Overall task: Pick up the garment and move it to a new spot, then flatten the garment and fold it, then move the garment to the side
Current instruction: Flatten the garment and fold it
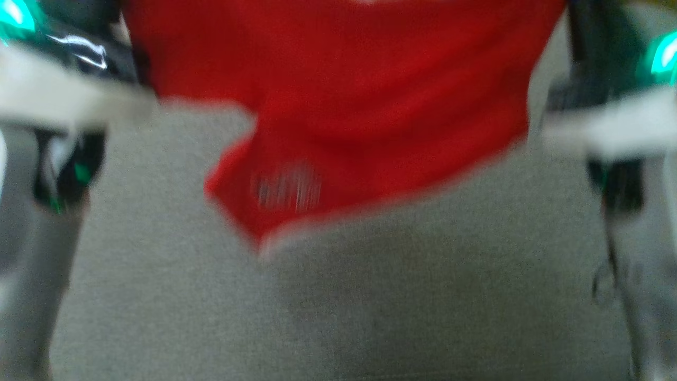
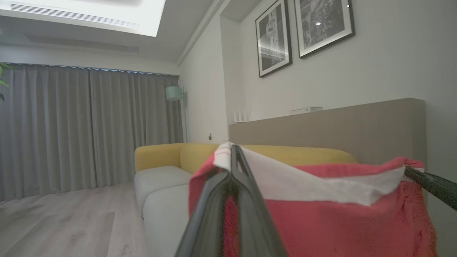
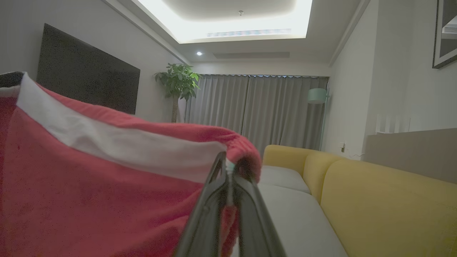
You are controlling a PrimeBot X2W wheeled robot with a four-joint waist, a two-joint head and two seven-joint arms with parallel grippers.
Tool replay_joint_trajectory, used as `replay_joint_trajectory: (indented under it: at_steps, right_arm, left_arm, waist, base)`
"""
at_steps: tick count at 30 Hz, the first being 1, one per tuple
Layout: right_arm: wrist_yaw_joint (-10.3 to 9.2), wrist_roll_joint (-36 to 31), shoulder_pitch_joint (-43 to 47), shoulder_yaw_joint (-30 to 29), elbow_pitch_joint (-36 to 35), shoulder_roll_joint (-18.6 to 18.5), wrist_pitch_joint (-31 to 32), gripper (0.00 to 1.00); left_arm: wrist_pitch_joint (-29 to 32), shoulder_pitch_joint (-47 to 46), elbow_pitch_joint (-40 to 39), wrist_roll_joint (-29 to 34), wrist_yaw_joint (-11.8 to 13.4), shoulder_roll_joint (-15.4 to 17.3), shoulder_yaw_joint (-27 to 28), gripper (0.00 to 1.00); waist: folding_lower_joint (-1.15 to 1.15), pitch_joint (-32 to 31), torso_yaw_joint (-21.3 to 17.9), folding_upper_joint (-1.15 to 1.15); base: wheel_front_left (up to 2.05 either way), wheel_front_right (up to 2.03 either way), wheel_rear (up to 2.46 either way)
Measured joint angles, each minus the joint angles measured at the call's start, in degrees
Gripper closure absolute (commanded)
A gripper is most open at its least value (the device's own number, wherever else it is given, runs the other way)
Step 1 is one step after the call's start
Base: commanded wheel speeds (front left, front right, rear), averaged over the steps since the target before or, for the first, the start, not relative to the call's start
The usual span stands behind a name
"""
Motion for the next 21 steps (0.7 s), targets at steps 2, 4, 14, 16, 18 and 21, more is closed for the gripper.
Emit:
replay_joint_trajectory:
  at_steps: [2,4,14,16,18,21]
  right_arm:
    - [0.0,-0.1,-9.5,-0.3,7.4,0.4,-1.0,1.0]
    - [0.0,-1.4,-18.1,-0.5,14.0,1.1,-3.1,1.0]
    - [0.0,-8.5,-32.2,1.7,34.4,6.6,-12.2,1.0]
    - [0.0,-9.6,-31.0,3.8,36.6,6.7,-12.5,1.0]
    - [0.0,-10.4,-28.9,5.9,38.5,6.8,-12.9,1.0]
    - [0.0,-9.8,-24.2,7.5,39.7,7.2,-12.9,1.0]
  left_arm:
    - [-1.8,-5.6,5.3,-0.1,-0.2,-1.4,0.4,1.0]
    - [-4.8,-11.6,10.8,0.5,-0.3,-2.8,0.4,1.0]
    - [-17.3,-23.3,26.2,1.9,-1.2,-8.1,-3.6,1.0]
    - [-18.4,-20.3,27.2,-1.3,-1.3,-9.2,-4.0,1.0]
    - [-18.9,-16.1,27.4,-3.9,-1.3,-9.3,-5.2,1.0]
    - [-20.4,-9.1,26.6,-5.8,-1.3,-8.4,-7.7,1.0]
  waist:
    - [0.01,2.7,-0.3,0.0]
    - [0.01,5.2,-0.4,0.0]
    - [0.01,15.3,0.1,0.0]
    - [0.0,16.7,0.6,0.0]
    - [0.0,17.9,1.1,0.0]
    - [0.0,18.5,1.9,0.0]
  base:
    - [0.0,0.0,0.0]
    - [0.0,0.0,0.0]
    - [0.0,0.0,0.0]
    - [0.0,0.0,0.0]
    - [0.0,0.0,0.0]
    - [0.0,0.0,0.0]
